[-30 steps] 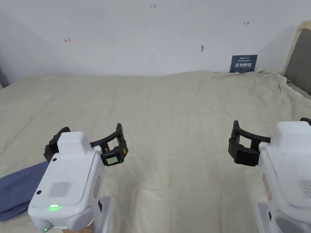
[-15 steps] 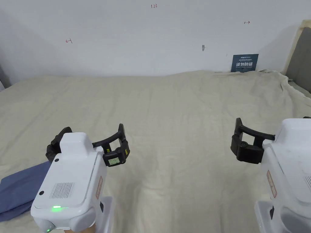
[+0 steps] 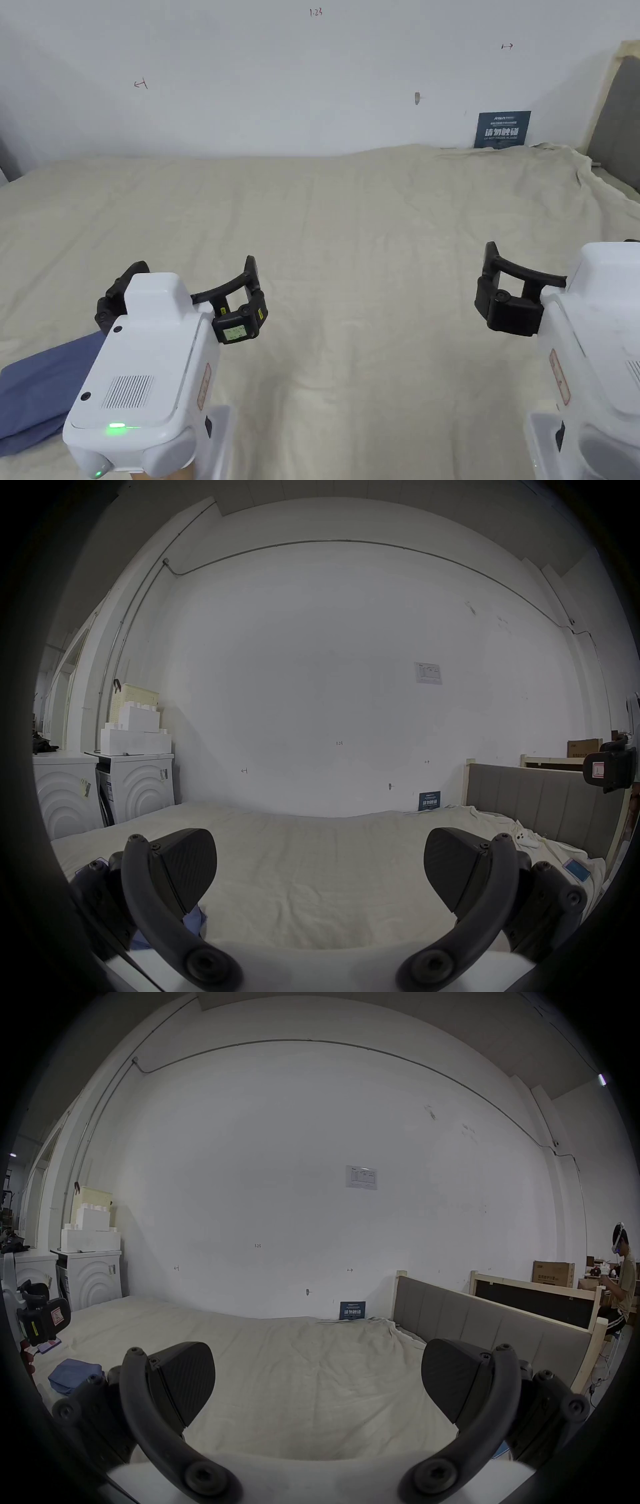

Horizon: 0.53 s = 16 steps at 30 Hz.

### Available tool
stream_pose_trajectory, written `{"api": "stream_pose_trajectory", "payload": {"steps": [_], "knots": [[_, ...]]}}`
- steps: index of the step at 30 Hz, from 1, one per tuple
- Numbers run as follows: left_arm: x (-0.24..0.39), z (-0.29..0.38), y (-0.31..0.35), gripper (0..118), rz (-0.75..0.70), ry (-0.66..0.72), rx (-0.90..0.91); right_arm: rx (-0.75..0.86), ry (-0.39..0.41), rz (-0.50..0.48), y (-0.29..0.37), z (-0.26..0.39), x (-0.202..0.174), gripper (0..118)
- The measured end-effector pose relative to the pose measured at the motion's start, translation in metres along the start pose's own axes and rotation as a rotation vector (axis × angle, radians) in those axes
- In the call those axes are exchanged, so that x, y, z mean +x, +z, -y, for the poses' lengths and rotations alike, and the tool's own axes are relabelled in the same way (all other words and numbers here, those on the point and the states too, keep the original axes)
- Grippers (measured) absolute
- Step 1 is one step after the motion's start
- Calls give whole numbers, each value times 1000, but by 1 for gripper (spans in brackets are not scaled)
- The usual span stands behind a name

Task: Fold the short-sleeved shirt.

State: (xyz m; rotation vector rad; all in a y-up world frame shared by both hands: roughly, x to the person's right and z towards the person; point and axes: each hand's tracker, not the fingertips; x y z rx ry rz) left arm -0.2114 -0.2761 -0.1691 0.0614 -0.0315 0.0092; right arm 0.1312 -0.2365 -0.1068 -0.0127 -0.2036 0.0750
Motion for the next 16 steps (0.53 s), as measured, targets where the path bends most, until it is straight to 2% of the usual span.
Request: {"api": "stream_pose_trajectory", "payload": {"steps": [16], "knots": [[-1, 1, -1, 118, -4, -9, -4, -3, -13, -9, -1, -1, 0, 117]]}}
